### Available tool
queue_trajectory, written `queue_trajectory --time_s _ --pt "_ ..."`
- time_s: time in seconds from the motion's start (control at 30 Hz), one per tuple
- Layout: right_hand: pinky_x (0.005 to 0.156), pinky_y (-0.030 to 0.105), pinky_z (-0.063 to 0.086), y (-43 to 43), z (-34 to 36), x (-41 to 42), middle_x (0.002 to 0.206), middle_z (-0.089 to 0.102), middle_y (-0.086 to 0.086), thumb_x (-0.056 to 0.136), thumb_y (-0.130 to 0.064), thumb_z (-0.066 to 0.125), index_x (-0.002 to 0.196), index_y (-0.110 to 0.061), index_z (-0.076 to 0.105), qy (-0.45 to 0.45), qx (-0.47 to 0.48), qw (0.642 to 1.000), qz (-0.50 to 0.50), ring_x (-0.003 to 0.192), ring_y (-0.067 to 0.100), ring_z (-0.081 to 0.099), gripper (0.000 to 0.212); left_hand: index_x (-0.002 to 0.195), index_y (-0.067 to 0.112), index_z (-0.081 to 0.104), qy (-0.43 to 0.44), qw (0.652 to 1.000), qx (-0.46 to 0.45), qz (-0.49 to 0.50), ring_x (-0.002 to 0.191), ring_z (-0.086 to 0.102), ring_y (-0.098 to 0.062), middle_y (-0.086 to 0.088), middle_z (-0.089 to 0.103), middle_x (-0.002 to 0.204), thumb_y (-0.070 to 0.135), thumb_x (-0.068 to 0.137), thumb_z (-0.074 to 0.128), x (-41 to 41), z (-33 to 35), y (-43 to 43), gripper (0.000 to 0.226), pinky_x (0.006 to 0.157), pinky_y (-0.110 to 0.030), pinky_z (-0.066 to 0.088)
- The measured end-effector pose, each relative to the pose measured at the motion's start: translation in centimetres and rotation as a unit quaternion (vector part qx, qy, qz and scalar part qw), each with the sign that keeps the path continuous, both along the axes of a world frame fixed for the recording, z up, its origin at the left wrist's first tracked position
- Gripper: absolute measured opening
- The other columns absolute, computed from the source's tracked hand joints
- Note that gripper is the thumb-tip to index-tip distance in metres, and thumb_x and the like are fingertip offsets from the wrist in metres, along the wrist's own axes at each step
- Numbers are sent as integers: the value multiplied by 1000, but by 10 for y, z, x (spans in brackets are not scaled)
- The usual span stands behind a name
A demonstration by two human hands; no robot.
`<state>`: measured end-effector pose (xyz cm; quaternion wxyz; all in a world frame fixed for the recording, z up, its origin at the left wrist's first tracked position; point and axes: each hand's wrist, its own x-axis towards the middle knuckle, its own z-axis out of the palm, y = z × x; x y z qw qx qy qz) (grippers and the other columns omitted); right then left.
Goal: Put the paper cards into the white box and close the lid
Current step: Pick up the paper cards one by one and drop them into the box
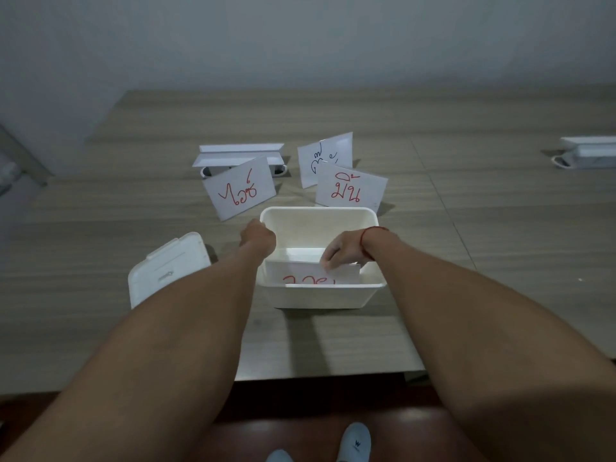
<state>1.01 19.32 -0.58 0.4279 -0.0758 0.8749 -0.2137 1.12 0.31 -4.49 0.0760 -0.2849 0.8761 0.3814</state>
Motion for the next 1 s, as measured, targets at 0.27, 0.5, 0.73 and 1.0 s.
queue_trajectory --time_s 0.27,0.5,0.73,1.0 --pt "107 39 45 1 16 -15 126 67 0 92 -26 58 123 -9 63 -30 -20 999 -33 118 16 63 36 129 -1 48 -8 1000 -16 4 113 56 -37 -23 54 128 8 93 37 -16 0 3 38 85 -38 48" --pt "97 37 50 16 12 -81 121 64 17 91 -22 51 109 -5 68 342 -14 908 -240 113 33 59 30 122 -4 53 -20 996 -83 24 108 58 -35 -21 58 123 9 96 32 -43 -4 10 37 82 -36 46" --pt "107 44 31 26 -13 -137 135 50 10 92 -20 54 125 -13 51 363 113 905 -192 129 30 43 34 117 -2 56 16 991 -117 68 102 60 -37 -23 62 115 16 97 31 -65 -6 12 37 78 -38 45" --pt "106 41 32 18 -32 -167 137 47 12 94 -13 45 126 -15 54 361 135 894 -228 130 29 40 33 116 2 57 54 985 -150 59 97 60 -35 -21 63 112 26 97 28 -83 -16 12 42 74 -36 43"
